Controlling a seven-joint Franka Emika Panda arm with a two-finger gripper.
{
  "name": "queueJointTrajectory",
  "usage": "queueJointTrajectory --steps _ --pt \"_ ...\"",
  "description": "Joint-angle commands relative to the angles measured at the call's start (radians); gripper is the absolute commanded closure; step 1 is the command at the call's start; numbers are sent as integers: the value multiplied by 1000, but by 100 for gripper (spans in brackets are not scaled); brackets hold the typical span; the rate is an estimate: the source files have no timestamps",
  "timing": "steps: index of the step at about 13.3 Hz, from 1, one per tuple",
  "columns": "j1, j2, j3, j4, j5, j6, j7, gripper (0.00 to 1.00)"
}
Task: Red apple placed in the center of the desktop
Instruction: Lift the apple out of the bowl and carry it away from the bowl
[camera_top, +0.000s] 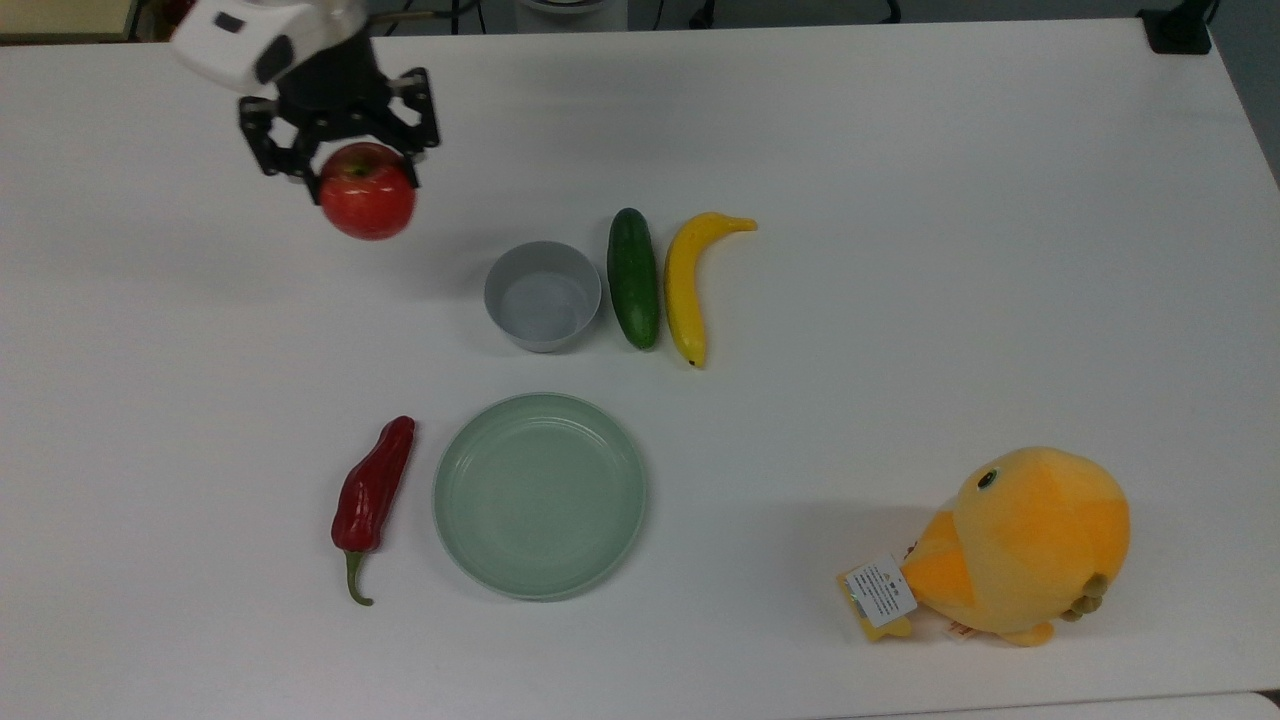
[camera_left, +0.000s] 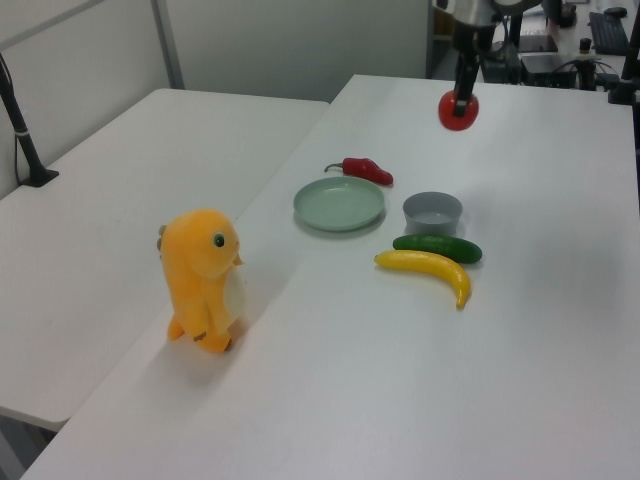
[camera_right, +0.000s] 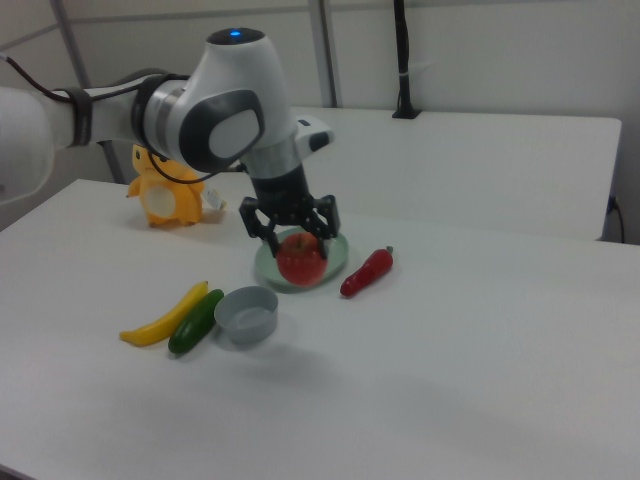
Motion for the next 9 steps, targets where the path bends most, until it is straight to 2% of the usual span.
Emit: queueJointTrajectory --steps 1,5,7,9 --pt "-24 26 -92 -1 68 -19 -168 99" --pt "-55 81 -139 -30 80 16 -274 99" --pt "-67 102 -139 -73 95 91 -282 99" --pt "-72 150 -139 -73 102 111 -284 99"
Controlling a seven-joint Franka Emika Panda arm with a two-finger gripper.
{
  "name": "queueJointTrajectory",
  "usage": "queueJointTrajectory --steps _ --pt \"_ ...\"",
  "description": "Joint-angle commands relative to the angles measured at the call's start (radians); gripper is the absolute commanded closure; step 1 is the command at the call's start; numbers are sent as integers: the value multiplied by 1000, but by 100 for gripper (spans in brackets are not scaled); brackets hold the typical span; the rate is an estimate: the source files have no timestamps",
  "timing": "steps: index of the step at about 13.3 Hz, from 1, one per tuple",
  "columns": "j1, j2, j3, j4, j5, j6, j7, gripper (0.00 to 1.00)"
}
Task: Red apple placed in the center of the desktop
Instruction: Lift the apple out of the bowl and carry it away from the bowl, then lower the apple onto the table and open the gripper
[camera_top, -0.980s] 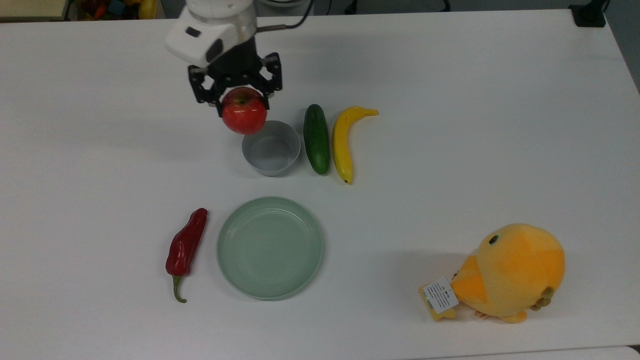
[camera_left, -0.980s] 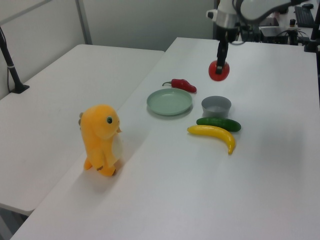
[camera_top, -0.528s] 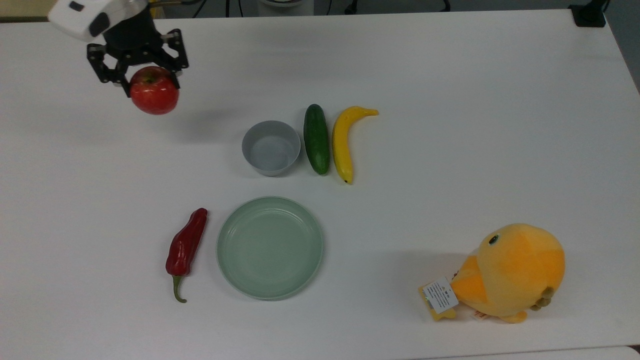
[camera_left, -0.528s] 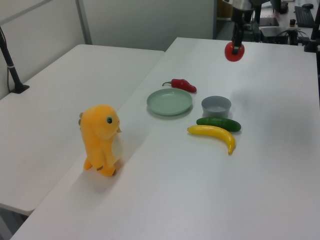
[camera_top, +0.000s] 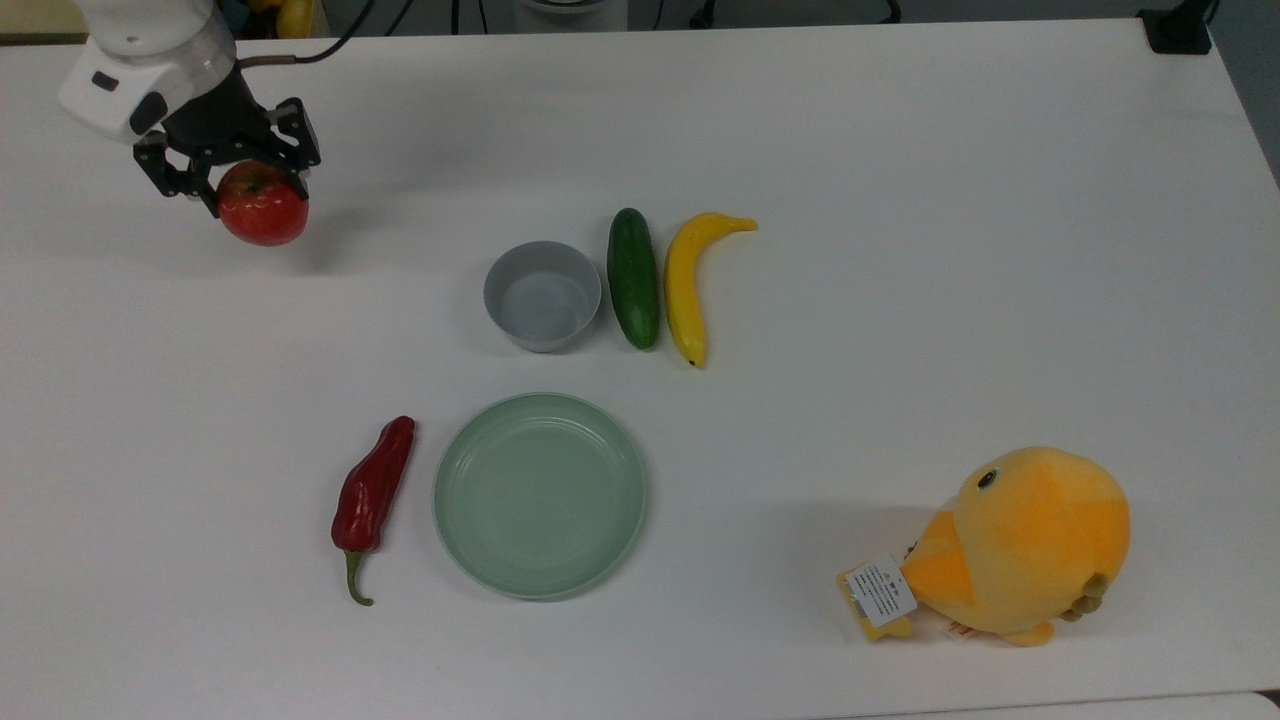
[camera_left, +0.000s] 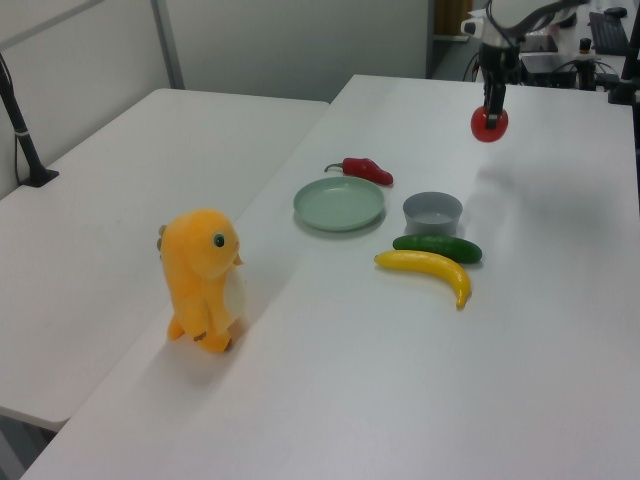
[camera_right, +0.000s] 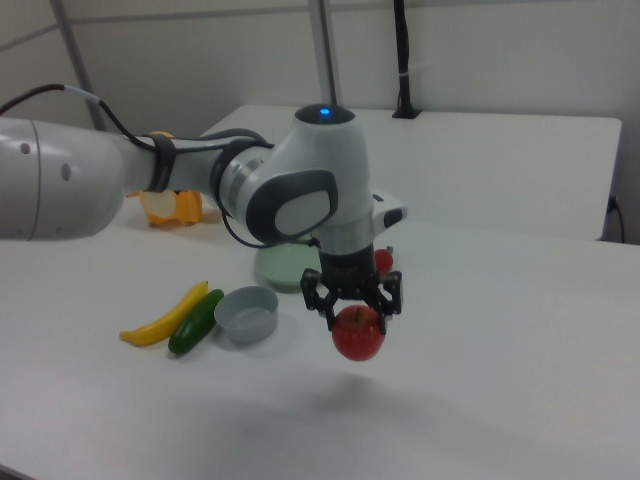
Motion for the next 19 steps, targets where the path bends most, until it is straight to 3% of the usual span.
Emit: queueJointTrajectory --steps 1,5,7,9,11,12,16,19 --pt "2 53 -7 -32 34 95 -29 99" --pt "2 107 -4 -46 77 164 -29 98" --pt "2 118 -1 -45 77 164 -24 93" --pt "2 118 -1 -43 77 163 -18 70" --pt "2 115 -1 -42 77 155 -14 13" --pt "2 113 -1 -40 77 152 -14 0" --pt "2 84 -2 -39 73 125 -14 0" --pt "0 -2 -7 -13 70 48 32 0"
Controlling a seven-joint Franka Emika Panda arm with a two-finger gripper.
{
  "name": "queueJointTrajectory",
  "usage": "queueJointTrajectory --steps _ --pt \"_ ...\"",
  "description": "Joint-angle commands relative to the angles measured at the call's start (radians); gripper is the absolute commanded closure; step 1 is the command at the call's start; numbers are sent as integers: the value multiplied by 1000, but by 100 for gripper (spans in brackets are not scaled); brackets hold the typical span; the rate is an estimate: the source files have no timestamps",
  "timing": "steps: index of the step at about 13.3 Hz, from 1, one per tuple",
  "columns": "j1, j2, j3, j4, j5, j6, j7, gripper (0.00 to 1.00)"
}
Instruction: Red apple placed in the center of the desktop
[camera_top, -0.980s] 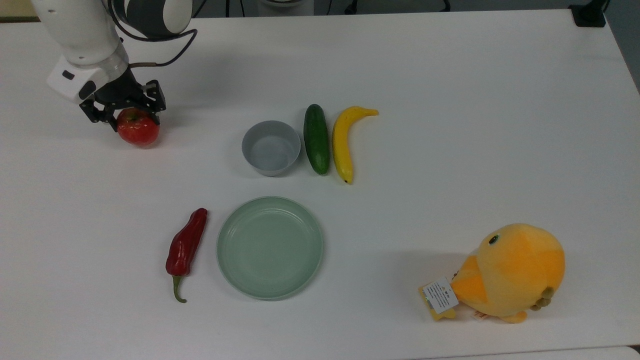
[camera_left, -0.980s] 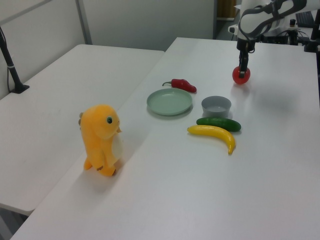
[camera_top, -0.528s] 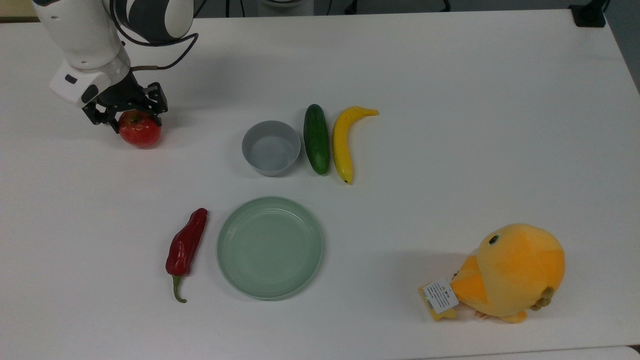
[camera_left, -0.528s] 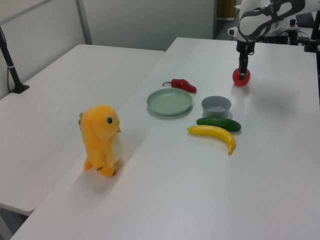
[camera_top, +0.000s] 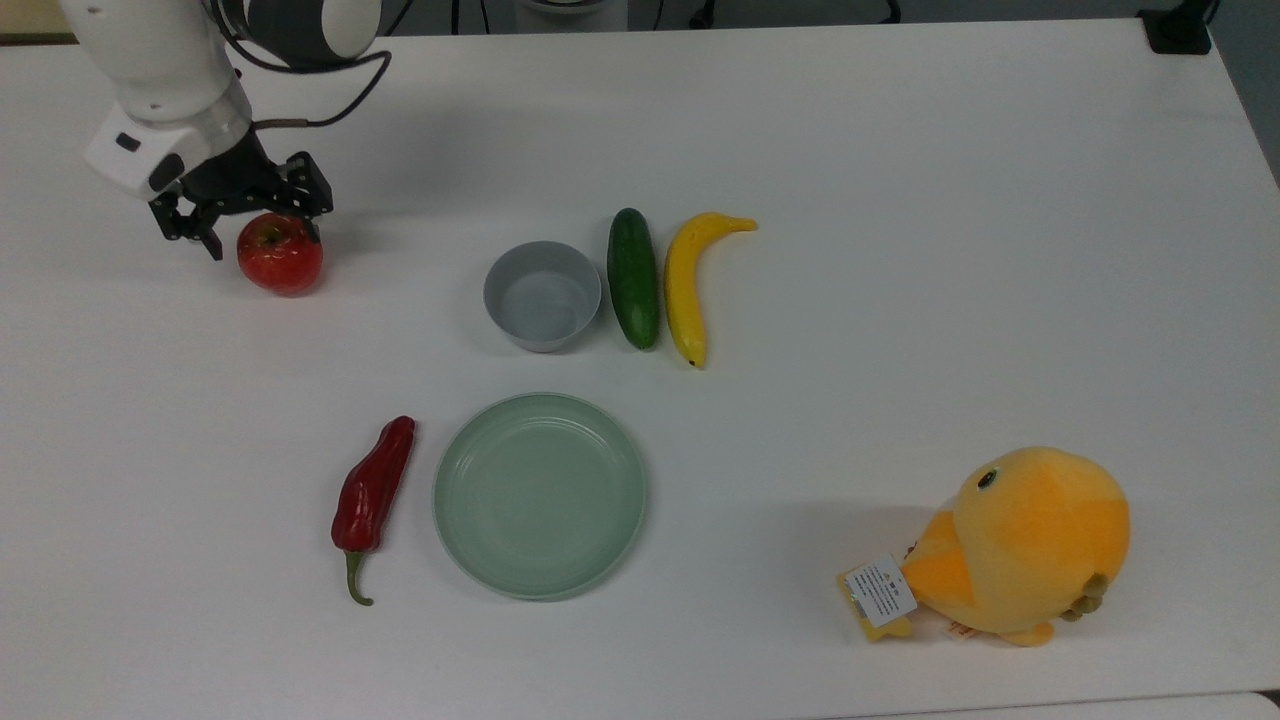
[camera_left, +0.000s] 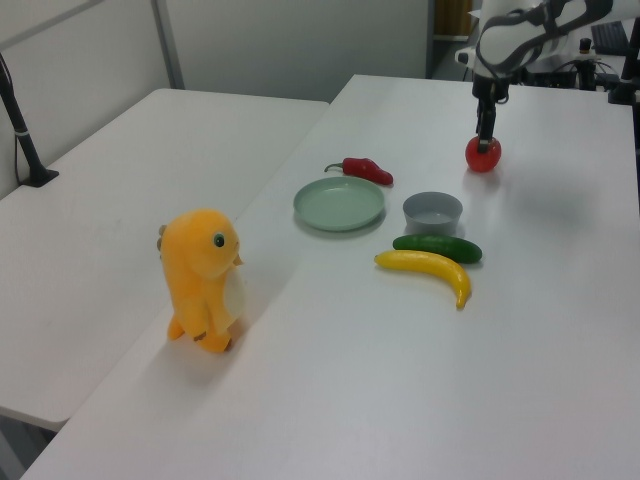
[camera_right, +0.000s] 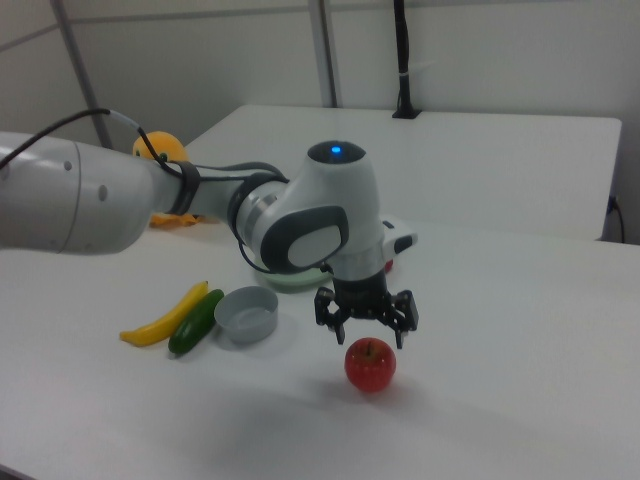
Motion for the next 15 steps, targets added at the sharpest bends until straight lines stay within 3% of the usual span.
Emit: queueJointTrajectory --steps 1,4,7,9,11,15 --pt "1 -120 -9 36 15 -133 73 0" --pt "-19 -177 -3 198 18 -345 257 0" --pt "-7 -200 26 355 22 -524 631 0" --pt "-7 -244 89 380 22 -603 784 0" --pt "-10 -281 198 378 -2 -649 909 0" --pt "-6 -335 362 345 -23 -700 1055 0"
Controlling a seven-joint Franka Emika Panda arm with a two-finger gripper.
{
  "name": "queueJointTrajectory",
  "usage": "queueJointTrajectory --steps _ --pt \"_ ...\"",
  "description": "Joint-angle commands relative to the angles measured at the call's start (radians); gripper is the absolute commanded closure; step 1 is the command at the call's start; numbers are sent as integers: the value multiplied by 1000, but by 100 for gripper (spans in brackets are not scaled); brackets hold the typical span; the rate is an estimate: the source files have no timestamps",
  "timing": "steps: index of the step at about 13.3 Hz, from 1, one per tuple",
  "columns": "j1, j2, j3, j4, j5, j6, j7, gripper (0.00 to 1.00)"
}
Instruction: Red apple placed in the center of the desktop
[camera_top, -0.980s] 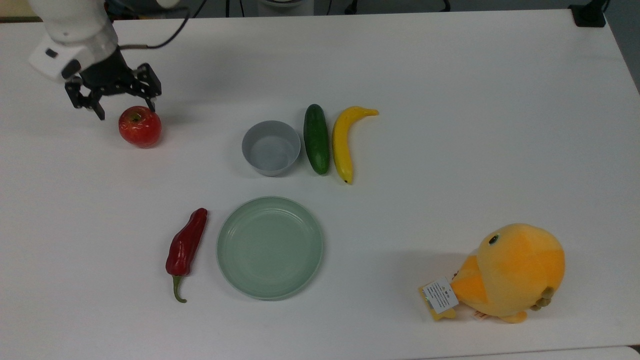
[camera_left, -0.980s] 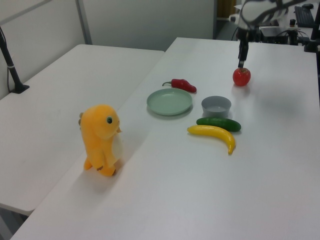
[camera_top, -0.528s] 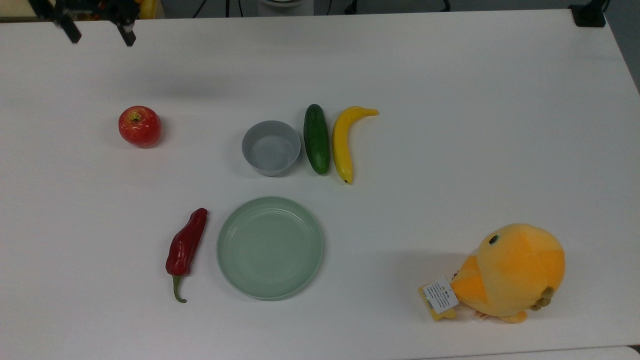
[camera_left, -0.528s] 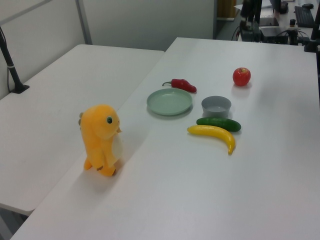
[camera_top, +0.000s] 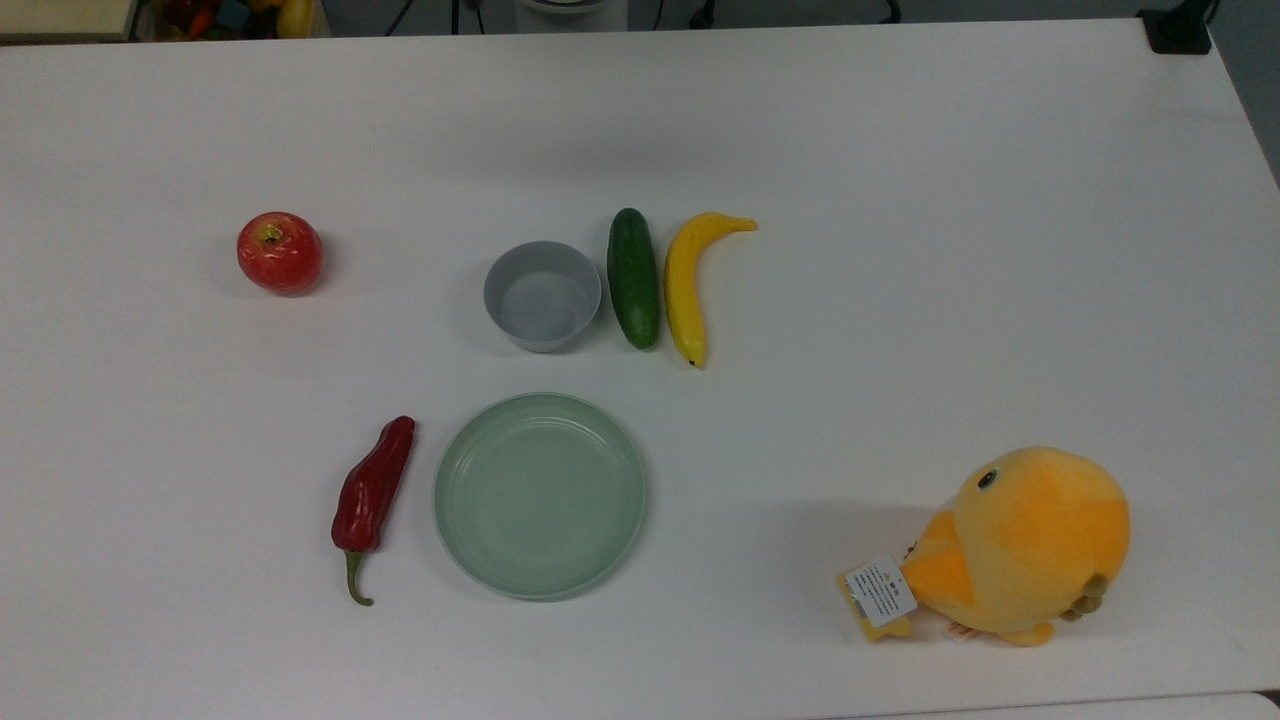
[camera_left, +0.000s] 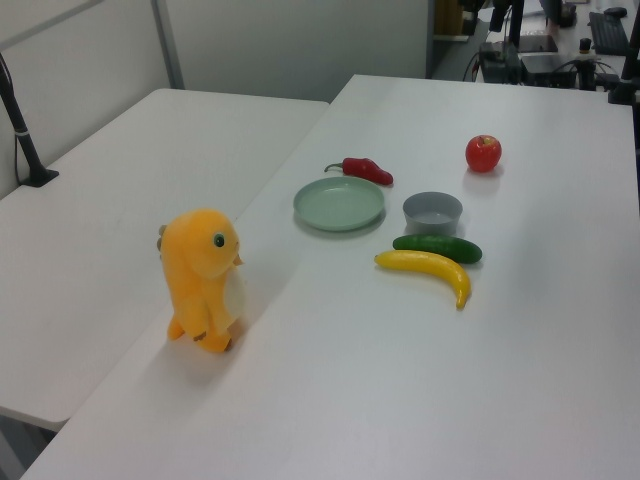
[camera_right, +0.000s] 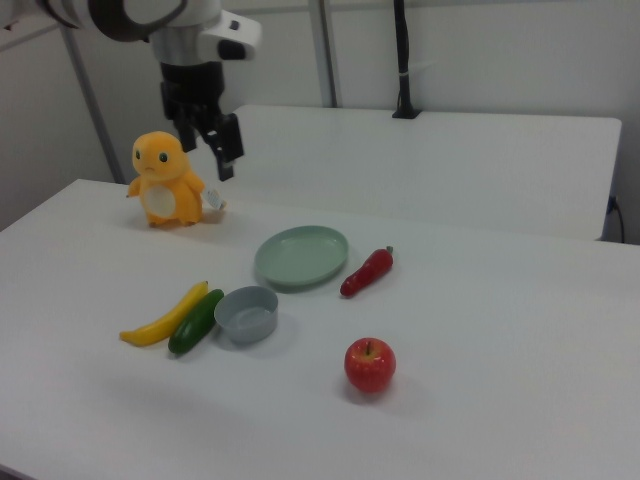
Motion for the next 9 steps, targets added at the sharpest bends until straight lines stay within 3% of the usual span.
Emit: queueJointTrajectory --steps 1,2,5,7,9 --pt "2 -64 132 -66 -72 -33 109 0" --pt "2 -84 163 -105 -97 -28 112 0" --pt "61 -158 160 -228 -147 24 67 0" --pt "114 -158 90 -248 -146 73 -30 0" --pt "138 -158 59 -285 -146 148 -93 0"
